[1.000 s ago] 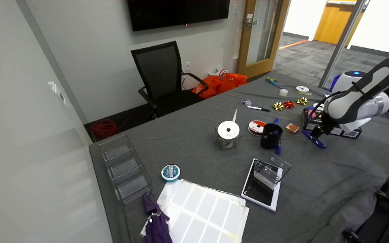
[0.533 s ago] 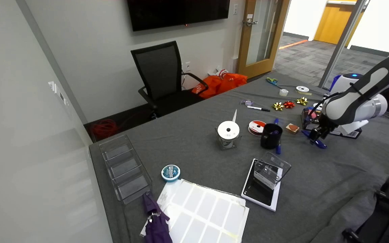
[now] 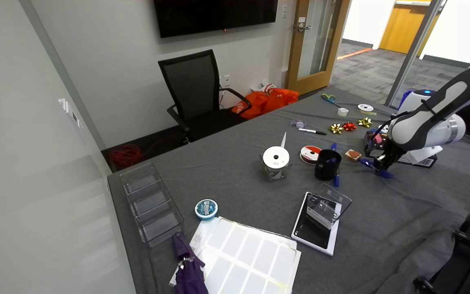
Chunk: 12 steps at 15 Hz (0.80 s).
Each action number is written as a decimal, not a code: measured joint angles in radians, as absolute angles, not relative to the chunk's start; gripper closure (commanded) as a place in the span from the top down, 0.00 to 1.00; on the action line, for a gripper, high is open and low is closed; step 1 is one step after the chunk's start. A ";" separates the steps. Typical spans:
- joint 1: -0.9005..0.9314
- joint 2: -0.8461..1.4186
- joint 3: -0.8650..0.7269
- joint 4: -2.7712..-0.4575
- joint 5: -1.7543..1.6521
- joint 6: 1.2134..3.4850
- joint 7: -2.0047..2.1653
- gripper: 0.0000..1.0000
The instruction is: Move the black cup forward and place the purple marker first then the blue blade cutter
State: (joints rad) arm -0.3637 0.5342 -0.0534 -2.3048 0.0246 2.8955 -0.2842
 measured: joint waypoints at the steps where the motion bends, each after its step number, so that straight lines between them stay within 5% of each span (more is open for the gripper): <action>1: -0.365 0.534 -0.053 -2.305 0.025 2.895 -0.284 0.11; 12: -0.365 0.391 -0.044 -2.337 0.032 2.733 -0.329 0.11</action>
State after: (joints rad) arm -0.3648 0.3909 -0.0440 -2.3373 0.0318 2.7330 -0.3292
